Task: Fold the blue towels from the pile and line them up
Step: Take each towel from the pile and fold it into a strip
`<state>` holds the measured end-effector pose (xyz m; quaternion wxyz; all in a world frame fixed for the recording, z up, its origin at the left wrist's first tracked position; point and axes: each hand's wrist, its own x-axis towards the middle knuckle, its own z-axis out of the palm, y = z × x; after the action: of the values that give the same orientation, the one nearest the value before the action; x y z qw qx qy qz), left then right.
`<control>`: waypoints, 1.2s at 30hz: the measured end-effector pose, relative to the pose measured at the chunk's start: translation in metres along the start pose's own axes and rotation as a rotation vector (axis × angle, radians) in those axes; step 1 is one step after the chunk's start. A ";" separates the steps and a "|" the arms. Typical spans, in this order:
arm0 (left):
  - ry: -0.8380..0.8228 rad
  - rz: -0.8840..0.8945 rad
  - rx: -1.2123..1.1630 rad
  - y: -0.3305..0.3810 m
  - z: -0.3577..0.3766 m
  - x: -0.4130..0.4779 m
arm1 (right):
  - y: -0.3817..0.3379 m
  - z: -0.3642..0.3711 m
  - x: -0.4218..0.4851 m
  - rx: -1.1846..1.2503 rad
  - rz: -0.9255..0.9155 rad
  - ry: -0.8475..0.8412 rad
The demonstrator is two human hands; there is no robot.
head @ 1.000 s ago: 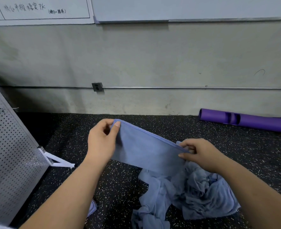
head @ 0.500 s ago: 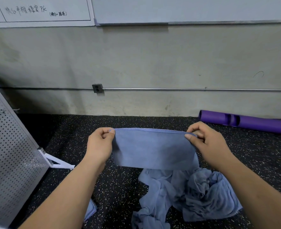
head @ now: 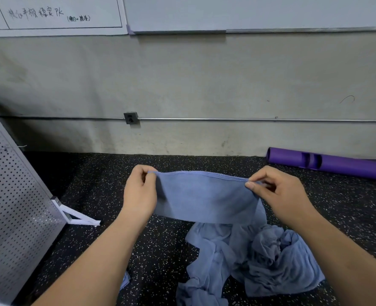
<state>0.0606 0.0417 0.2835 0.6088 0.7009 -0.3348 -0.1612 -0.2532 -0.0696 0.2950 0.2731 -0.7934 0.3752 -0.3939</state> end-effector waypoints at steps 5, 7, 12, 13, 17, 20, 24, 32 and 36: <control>-0.213 0.168 -0.008 0.013 0.012 -0.020 | -0.017 0.010 -0.006 -0.032 -0.111 -0.064; -0.307 0.223 0.039 0.015 0.018 -0.029 | -0.026 0.016 -0.008 -0.060 -0.157 -0.110; -0.457 0.463 0.096 0.016 0.030 -0.042 | -0.042 0.030 -0.015 -0.096 -0.296 -0.179; -0.522 0.458 0.095 0.016 0.031 -0.043 | -0.045 0.032 -0.016 -0.093 -0.310 -0.179; -0.746 0.304 0.072 0.018 0.033 -0.049 | -0.047 0.033 -0.018 -0.072 -0.269 -0.184; -0.765 0.207 0.025 0.018 0.034 -0.051 | -0.044 0.031 -0.019 -0.030 -0.195 -0.166; -0.753 0.145 -0.005 0.018 0.034 -0.049 | -0.042 0.030 -0.020 0.050 -0.104 -0.150; -0.696 0.098 -0.051 0.016 0.034 -0.046 | -0.041 0.029 -0.015 0.151 0.000 -0.183; -0.713 0.096 -0.060 0.016 0.035 -0.048 | -0.040 0.029 -0.015 0.159 0.033 -0.185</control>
<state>-0.0003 0.0470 0.2830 0.4810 0.5661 -0.5536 -0.3764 -0.2199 -0.0308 0.3028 0.3751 -0.7958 0.3290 -0.3432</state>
